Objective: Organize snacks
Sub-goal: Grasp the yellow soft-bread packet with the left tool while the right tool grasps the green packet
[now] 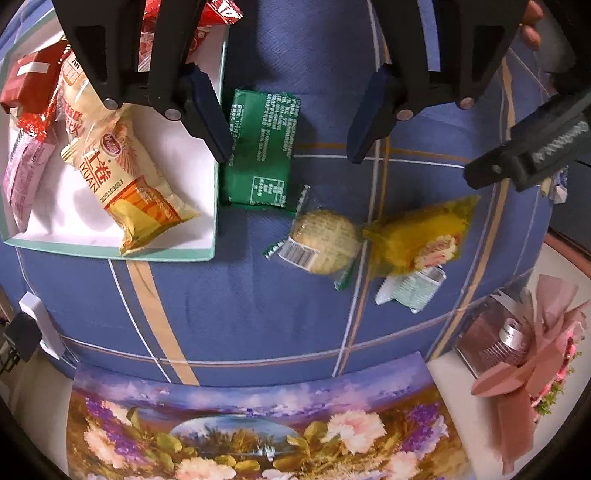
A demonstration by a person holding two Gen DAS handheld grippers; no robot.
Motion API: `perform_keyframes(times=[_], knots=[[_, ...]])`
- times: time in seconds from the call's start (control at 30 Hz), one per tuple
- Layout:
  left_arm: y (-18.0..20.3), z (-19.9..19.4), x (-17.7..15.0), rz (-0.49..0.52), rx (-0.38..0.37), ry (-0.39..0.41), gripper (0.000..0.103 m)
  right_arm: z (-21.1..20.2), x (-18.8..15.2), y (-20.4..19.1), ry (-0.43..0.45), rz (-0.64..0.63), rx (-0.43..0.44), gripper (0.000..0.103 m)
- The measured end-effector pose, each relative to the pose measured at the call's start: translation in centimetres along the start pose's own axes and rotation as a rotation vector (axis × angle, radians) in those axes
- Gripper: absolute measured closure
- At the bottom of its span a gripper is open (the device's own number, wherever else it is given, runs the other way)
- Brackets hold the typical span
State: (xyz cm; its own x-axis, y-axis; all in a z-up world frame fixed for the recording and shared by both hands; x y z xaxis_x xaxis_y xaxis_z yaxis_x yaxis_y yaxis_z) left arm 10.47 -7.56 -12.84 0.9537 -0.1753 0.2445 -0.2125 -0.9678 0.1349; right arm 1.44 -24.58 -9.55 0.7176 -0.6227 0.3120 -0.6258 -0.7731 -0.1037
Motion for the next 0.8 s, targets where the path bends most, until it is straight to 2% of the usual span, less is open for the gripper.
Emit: perform_keyframes(times=[0.37, 0.5, 0.8], knots=[[-0.7, 0.3, 0.4, -0.023, -0.018, -0.010, 0.005, 0.9, -0.3, -1.3, 0.004, -0.045, -0.143, 0.036], [-1.2, 0.3, 0.5, -0.036, -0.026, -0.013, 0.005, 1.0, -0.4, -1.4, 0.006, -0.056, -0.137, 0.034], [-1.5, 0.3, 0.3, -0.041, -0.037, -0.018, 0.005, 0.7, -0.2, -1.4, 0.009, -0.019, -0.042, 0.034]])
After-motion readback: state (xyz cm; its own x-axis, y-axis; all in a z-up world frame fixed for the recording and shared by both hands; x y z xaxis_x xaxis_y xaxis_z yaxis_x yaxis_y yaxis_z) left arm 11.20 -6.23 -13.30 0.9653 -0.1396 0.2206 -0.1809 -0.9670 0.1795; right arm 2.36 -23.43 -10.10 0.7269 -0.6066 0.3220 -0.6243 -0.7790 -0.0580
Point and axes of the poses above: each gripper's, at about its wrist camera, not at the fingertips, and z roughly the way its jaws point, y to its right, x to its top, the point moved 4 cm from there along z, roughly the way its jaws point, and after that the axes turned 2 degrees about -y, right-handed, at the moved point
